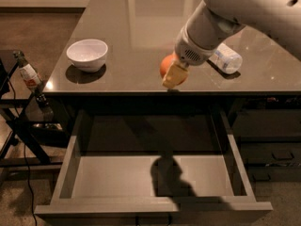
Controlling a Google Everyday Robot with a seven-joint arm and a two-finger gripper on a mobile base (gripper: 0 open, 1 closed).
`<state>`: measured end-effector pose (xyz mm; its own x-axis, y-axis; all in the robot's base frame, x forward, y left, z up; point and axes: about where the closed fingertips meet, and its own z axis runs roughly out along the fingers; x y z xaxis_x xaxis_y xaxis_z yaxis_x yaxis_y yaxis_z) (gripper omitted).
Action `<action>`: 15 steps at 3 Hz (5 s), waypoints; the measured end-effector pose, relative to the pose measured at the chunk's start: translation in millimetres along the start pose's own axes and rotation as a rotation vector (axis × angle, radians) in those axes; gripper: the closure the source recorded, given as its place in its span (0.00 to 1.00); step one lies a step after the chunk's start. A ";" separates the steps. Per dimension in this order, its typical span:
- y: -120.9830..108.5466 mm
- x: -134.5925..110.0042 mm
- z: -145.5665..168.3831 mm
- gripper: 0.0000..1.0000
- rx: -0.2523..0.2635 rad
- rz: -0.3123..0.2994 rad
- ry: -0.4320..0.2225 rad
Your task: Place orange into top drawer
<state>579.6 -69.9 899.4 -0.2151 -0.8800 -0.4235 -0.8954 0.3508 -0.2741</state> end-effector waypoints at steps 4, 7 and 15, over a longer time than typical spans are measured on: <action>79.5 32.8 -11.7 1.00 -0.045 0.138 0.003; 127.5 32.2 23.6 1.00 -0.158 0.233 -0.081; 206.0 67.6 184.1 1.00 -0.271 0.395 -0.133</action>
Offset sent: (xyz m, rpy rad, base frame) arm -0.1038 -0.0147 -0.0086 0.0316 0.0729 -0.1351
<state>452.4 1.8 655.3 -0.5231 -0.6416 -0.5610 -0.8282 0.5381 0.1567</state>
